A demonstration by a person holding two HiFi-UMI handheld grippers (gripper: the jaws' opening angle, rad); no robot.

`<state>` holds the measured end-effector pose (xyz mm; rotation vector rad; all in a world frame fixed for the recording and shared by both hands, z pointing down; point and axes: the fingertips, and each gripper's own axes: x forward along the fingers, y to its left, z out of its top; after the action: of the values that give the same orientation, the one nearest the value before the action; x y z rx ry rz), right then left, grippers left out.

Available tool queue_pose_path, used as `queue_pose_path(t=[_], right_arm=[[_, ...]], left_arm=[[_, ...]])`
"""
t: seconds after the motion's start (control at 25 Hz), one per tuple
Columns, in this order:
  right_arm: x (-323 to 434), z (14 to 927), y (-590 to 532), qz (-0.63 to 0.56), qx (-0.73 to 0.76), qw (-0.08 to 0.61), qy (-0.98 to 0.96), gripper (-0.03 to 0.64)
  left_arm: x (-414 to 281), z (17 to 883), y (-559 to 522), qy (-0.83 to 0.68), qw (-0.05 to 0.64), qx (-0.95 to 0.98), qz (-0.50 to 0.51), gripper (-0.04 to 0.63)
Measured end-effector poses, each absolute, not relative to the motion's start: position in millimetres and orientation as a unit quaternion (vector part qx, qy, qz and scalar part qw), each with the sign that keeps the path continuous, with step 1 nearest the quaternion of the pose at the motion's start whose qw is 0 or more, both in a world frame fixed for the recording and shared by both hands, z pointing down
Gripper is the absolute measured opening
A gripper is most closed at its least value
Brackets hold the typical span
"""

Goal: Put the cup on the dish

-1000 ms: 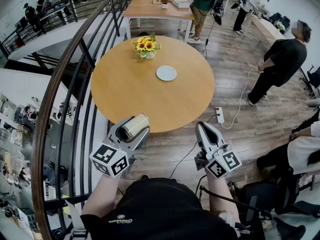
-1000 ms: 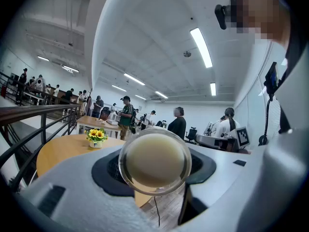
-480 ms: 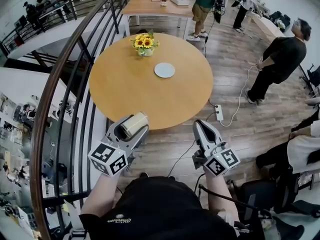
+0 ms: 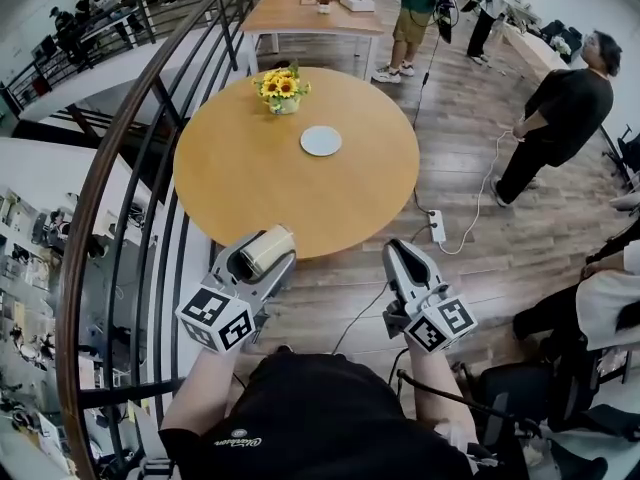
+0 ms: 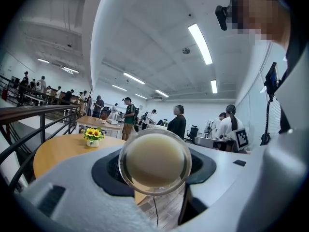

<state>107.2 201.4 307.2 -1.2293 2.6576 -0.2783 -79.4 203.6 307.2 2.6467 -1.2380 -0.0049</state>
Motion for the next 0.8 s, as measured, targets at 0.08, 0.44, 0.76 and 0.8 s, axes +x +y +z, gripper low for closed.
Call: queue_pose_path(t=[0.08, 0.44, 0.76, 0.8], right_arm=[[113.9, 309.6, 200.3, -0.095, -0.413, 0.097, 0.901, 0.031], [135.1, 314.3, 200.2, -0.094, -0.398, 0.093, 0.908, 0.031], [135.1, 320.9, 182.8, -0.095, -0.396, 0.083, 0.91, 0.031], [135.3, 322.4, 177.8, -0.095, -0.397, 0.082, 0.909, 0.031]], left_arm=[[-68.8, 307.6, 203.8, -0.422, 0.105, 0.9, 0.001, 0.258], [-46.2, 310.0, 209.3, -0.437, 0.101, 0.894, 0.0, 0.258], [-45.6, 314.0, 188.7, -0.442, 0.099, 0.892, -0.003, 0.258], [-45.9, 315.7, 182.6, -0.441, 0.101, 0.892, -0.002, 0.258]])
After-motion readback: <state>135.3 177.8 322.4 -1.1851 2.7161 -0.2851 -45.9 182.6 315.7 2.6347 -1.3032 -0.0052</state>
